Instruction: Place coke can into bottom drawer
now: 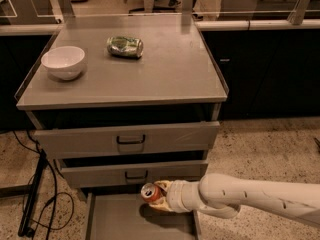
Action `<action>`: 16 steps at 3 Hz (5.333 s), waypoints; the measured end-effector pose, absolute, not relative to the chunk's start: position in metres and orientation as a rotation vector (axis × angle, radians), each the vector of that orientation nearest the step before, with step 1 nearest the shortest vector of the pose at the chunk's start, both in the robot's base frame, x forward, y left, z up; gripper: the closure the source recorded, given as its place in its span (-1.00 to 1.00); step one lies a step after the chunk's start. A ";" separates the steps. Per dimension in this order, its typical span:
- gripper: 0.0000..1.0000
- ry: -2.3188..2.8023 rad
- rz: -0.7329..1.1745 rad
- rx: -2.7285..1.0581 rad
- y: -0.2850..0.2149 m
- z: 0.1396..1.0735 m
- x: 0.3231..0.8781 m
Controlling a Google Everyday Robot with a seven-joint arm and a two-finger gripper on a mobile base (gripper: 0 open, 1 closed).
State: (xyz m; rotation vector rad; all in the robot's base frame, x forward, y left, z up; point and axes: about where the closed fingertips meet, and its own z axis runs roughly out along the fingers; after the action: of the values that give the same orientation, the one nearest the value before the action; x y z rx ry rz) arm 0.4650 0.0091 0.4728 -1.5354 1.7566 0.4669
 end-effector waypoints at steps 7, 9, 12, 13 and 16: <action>1.00 1.920 0.482 -1.666 0.033 0.246 0.459; 1.00 1.939 0.460 -1.628 0.030 0.187 0.461; 0.61 1.941 0.398 -1.658 0.039 0.157 0.463; 0.15 1.941 0.398 -1.658 0.039 0.157 0.463; -1.00 1.941 0.398 -1.658 0.039 0.157 0.463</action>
Offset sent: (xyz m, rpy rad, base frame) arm 0.0026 0.0004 -0.1294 -0.1209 0.1225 0.0098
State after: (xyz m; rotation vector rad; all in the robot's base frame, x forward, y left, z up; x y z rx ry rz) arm 0.4626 0.0392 0.1567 -1.6577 1.9406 0.3978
